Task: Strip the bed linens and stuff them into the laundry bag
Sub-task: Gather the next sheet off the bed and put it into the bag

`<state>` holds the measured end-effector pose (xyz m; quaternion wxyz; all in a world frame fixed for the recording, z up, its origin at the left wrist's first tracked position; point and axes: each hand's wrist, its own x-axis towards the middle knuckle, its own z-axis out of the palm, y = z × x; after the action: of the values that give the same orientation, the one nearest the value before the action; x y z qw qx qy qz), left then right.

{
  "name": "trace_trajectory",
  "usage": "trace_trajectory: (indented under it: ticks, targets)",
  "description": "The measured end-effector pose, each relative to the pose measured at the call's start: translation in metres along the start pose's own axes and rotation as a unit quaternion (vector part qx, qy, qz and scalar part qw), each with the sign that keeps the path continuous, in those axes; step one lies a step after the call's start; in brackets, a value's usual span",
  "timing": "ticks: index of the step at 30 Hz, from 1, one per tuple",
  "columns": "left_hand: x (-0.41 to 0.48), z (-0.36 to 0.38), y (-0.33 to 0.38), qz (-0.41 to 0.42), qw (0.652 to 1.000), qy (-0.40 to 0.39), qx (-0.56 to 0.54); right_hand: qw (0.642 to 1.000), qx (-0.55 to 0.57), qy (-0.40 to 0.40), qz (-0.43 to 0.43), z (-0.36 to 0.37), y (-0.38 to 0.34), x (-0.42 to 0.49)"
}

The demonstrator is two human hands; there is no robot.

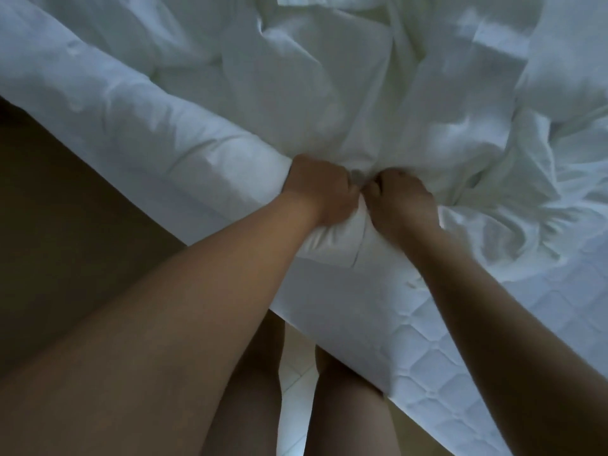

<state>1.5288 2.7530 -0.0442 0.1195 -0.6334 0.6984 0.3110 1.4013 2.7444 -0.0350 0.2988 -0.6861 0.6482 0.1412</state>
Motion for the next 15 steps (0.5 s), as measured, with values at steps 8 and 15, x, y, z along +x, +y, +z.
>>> trace_trajectory:
  ticks: [8, 15]
  targets:
    - [0.006, -0.001, -0.003, -0.028, 0.998, 0.051, -0.039, 0.940, -0.157, 0.256, -0.163, 0.083, 0.018, -0.085]
    - [-0.040, -0.006, -0.010, 0.008, 0.937, 0.344, -0.058, 0.931, -0.075, 0.295, -0.201, 0.028, 0.010, -0.006]
